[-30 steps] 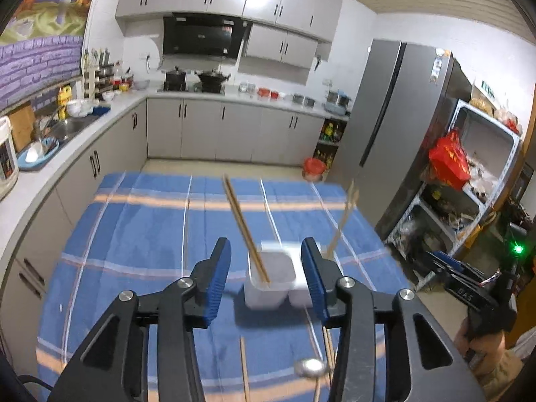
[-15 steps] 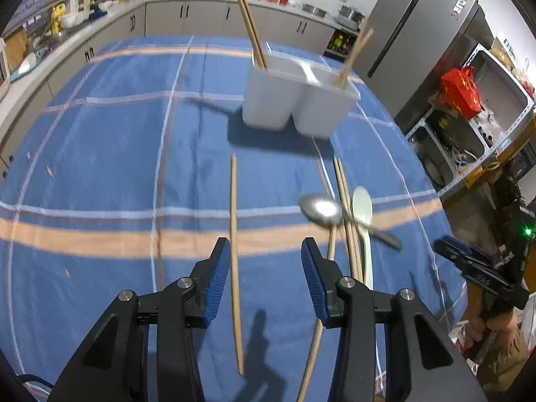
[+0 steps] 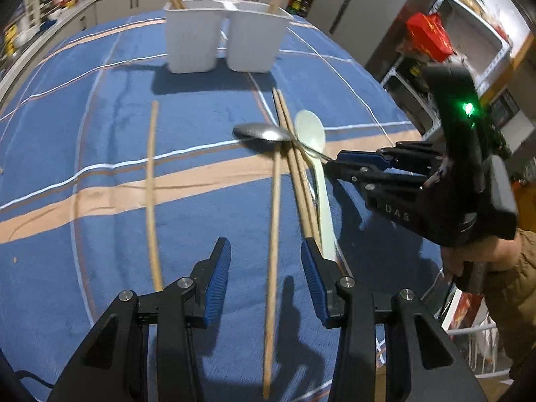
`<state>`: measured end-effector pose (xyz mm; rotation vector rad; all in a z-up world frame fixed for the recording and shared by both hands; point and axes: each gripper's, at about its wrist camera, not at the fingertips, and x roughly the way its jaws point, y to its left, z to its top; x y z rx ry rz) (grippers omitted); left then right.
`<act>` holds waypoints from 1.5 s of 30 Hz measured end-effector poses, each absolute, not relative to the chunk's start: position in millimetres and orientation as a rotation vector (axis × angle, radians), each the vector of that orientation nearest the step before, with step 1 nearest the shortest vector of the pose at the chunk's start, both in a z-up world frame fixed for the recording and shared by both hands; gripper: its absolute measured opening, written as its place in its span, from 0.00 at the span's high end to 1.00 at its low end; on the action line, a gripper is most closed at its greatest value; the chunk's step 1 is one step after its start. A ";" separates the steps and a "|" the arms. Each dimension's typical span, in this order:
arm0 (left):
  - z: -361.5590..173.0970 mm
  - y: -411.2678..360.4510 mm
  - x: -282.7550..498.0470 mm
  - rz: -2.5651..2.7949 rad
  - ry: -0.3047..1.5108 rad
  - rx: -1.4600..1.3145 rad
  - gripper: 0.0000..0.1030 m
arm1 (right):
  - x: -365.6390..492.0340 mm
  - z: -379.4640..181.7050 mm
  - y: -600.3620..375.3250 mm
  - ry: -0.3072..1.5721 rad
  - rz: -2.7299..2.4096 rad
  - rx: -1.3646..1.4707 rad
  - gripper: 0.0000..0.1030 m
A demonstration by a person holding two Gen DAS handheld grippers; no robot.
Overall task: Organize utensils
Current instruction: 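Close the right tool on the metal spoon handle while the left tool grasps a chopstick, then lift the metal spoon with the right tool while the left tool lifts its chopstick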
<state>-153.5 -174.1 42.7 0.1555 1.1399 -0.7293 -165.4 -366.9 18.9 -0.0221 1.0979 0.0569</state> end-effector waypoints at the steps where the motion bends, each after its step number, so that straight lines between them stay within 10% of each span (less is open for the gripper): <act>1: 39.7 -178.2 -152.7 -0.731 1.143 0.162 0.59 | -169.6 19.7 -371.9 1.108 0.030 0.013 0.87; 10: 23.2 -201.8 -146.3 -0.712 1.134 0.245 0.94 | -230.8 21.0 -411.9 1.149 -0.128 0.315 0.91; 33: 25.3 -268.3 -92.9 -0.738 1.267 0.344 0.93 | -226.5 20.5 -408.2 1.205 -0.181 0.208 0.72; 37: 23.3 -273.5 -88.2 -0.764 1.239 0.296 0.93 | -219.7 20.1 -410.5 1.206 -0.170 0.224 0.94; 45: 34.3 -240.8 -89.3 -0.769 1.188 0.203 0.95 | -242.2 29.0 -425.2 1.109 -0.121 0.409 0.95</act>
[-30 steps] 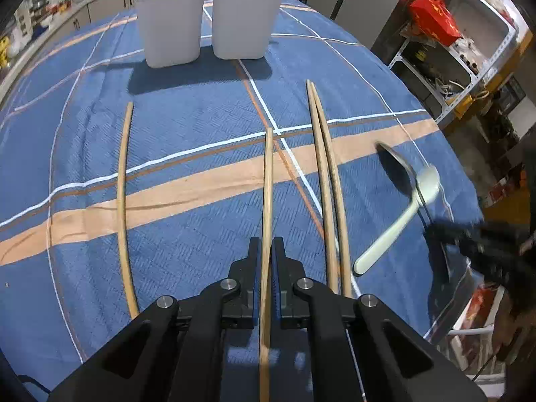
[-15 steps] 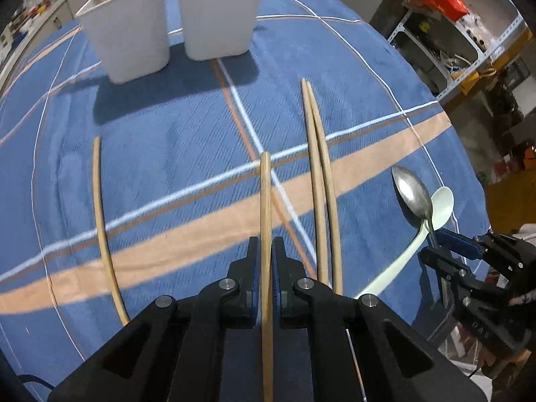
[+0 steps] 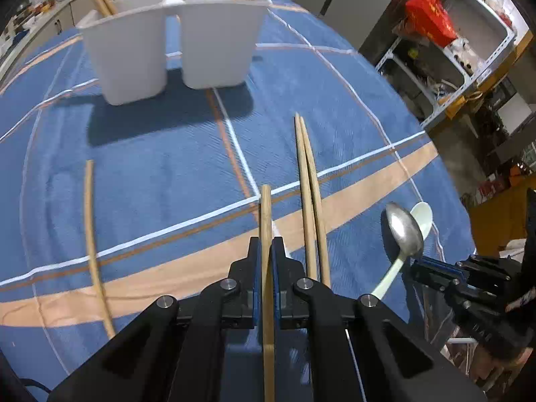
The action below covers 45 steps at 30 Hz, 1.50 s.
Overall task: Organize utensils
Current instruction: 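Lift the metal spoon with the right tool while the left tool lifts its chopstick, then carry the spoon and chopstick upright above the white holder with both tools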
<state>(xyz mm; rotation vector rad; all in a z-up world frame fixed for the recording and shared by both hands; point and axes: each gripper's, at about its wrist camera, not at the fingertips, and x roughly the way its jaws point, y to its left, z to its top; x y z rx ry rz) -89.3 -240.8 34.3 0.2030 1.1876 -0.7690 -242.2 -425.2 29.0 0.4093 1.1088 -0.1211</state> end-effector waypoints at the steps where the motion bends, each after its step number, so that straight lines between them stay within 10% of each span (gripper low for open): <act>1: 37.4 -238.7 -90.9 -0.766 1.174 0.198 0.95 | -246.5 32.3 -426.8 1.088 -0.114 0.428 0.95; 45: 229.8 -131.4 -96.2 -0.683 0.656 -0.066 0.96 | -179.4 152.6 -405.9 0.656 0.036 0.446 0.97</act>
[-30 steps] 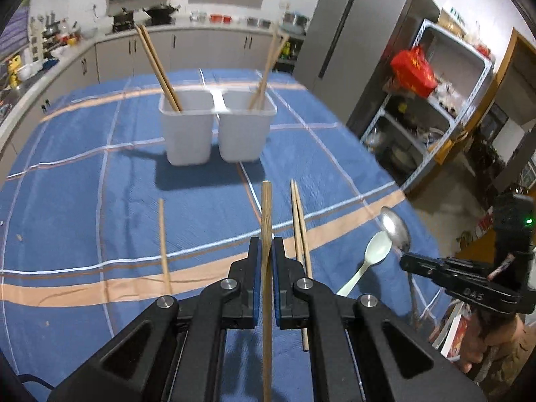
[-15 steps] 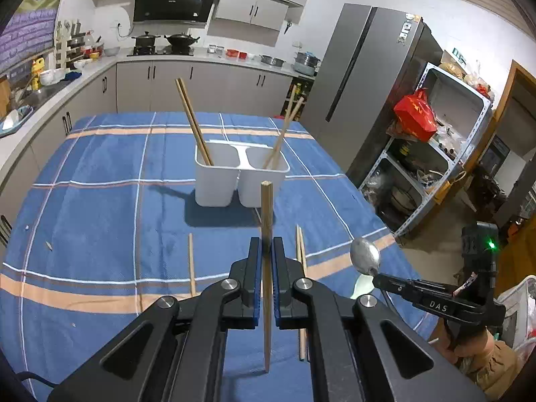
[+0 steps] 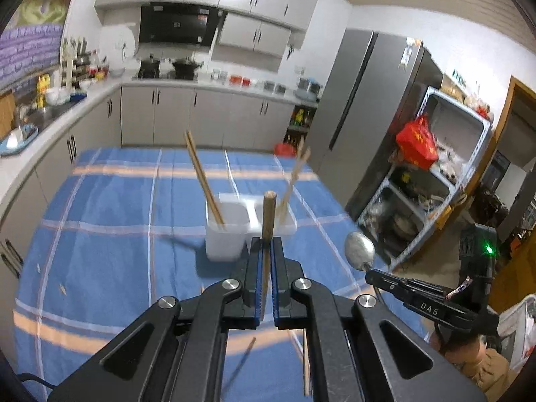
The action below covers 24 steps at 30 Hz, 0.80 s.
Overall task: Organize utensils
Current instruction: 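Carry the spoon and chopstick upright above the white holder with both tools, then lower the spoon and chopstick into the holder compartments with both tools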
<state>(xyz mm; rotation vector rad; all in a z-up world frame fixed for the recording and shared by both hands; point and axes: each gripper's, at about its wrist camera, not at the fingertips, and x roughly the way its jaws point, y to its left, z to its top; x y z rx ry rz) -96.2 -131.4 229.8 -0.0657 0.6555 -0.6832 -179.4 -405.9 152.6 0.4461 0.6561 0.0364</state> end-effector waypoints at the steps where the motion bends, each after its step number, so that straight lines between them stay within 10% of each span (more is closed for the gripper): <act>1: 239.1 -131.3 -90.1 -0.682 0.634 -0.066 0.96 | -168.2 162.3 -403.9 0.627 0.047 0.442 0.97; 13: 305.0 -162.6 -5.5 -0.702 0.511 -0.008 1.00 | -38.8 188.6 -385.6 0.476 0.008 0.347 0.97; 24: 237.6 -149.4 75.2 -0.646 0.686 -0.114 1.00 | 38.9 131.7 -392.6 0.543 -0.095 0.234 0.97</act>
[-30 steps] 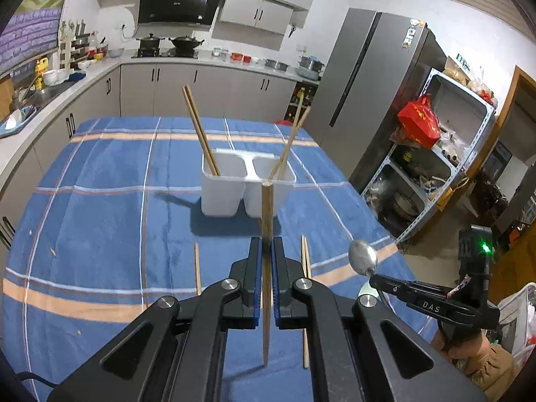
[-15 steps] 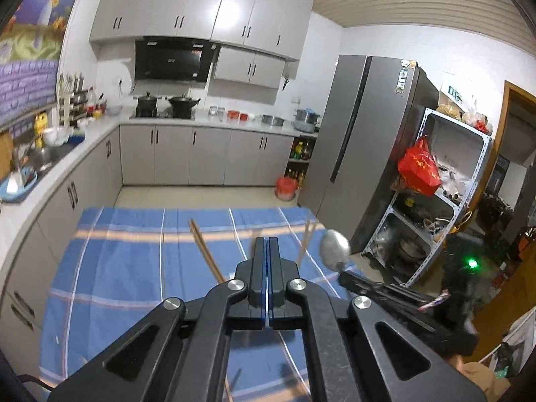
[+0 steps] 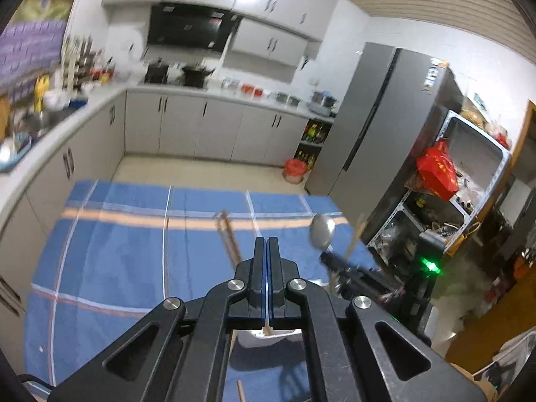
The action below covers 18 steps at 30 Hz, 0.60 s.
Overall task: Organize utensils
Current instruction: 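Lower the spoon and chopstick into the holder compartments with both tools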
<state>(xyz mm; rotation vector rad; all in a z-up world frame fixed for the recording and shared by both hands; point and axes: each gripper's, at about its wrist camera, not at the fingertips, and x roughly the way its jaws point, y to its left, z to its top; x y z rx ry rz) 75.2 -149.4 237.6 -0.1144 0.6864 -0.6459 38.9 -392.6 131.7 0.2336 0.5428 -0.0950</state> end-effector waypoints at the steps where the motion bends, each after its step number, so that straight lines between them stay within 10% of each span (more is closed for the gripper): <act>1: 231.9 -148.1 76.6 -0.641 0.696 -0.115 1.00 | 39.5 128.3 -392.9 0.533 -0.114 0.218 0.97; 18: 141.5 -139.6 79.1 -0.610 0.834 -0.132 0.89 | 48.2 99.7 -382.9 0.518 -0.200 0.160 0.97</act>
